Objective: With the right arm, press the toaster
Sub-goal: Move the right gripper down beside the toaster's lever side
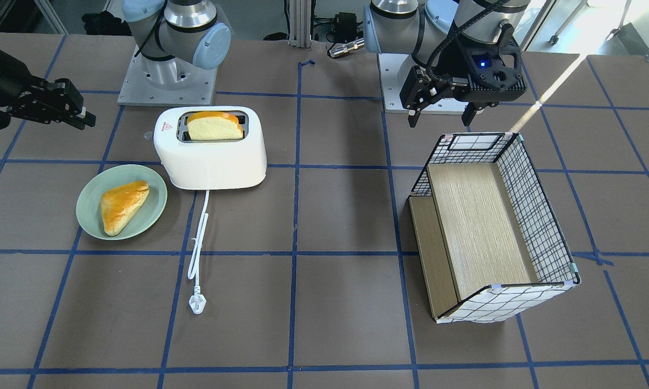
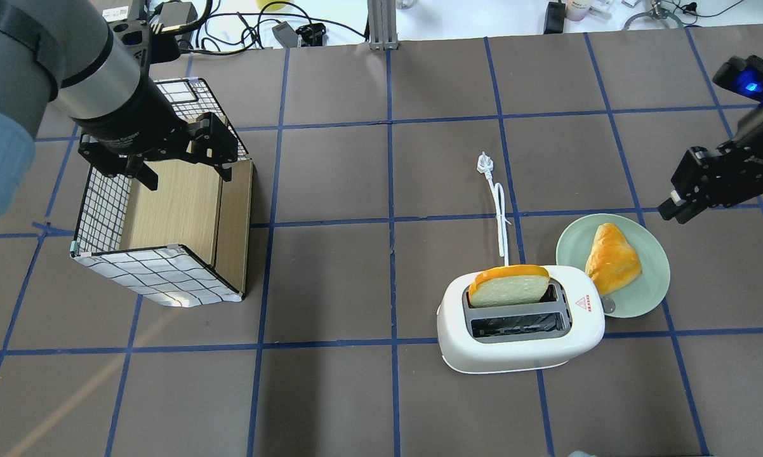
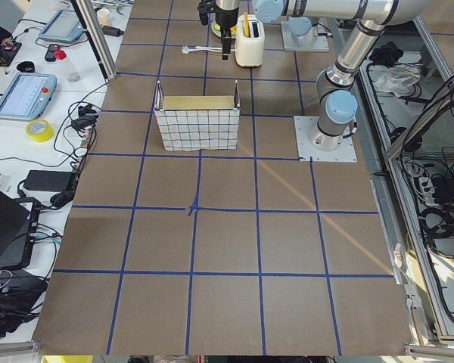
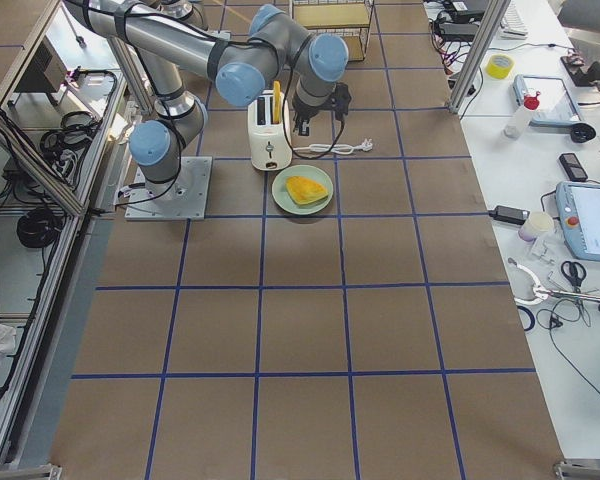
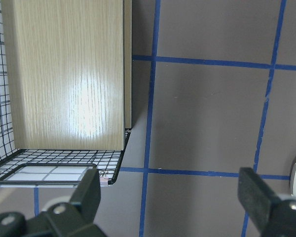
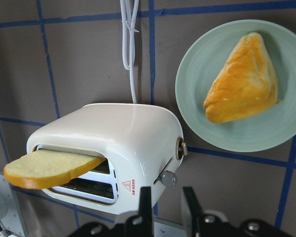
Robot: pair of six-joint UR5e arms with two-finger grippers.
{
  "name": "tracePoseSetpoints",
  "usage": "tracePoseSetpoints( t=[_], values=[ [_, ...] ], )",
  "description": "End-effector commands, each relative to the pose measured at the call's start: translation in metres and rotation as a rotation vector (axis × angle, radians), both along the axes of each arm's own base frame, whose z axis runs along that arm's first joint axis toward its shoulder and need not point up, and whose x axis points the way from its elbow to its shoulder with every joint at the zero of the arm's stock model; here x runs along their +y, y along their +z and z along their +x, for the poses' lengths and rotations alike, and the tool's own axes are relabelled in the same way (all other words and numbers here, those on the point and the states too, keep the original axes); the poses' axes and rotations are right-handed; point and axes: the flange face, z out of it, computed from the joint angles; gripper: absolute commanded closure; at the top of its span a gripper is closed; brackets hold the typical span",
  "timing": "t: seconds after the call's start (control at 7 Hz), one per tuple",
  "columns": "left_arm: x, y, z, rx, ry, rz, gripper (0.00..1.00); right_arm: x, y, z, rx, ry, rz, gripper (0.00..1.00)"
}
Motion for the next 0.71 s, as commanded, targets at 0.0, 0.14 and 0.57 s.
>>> tracePoseSetpoints(
  t=[0.0, 0.14, 0.57],
  values=[
    [0.000, 0.000, 0.000, 0.000, 0.000, 0.000, 0.00, 0.025, -0.043, -0.018, -0.142, -0.001, 0.028, 1.00],
    [0.000, 0.000, 0.000, 0.000, 0.000, 0.000, 0.00, 0.030, -0.056, -0.014, -0.162, 0.002, 0.050, 1.00],
    [0.000, 0.000, 0.000, 0.000, 0.000, 0.000, 0.00, 0.049, -0.090, 0.000, -0.262, 0.036, 0.085, 1.00]
  ],
)
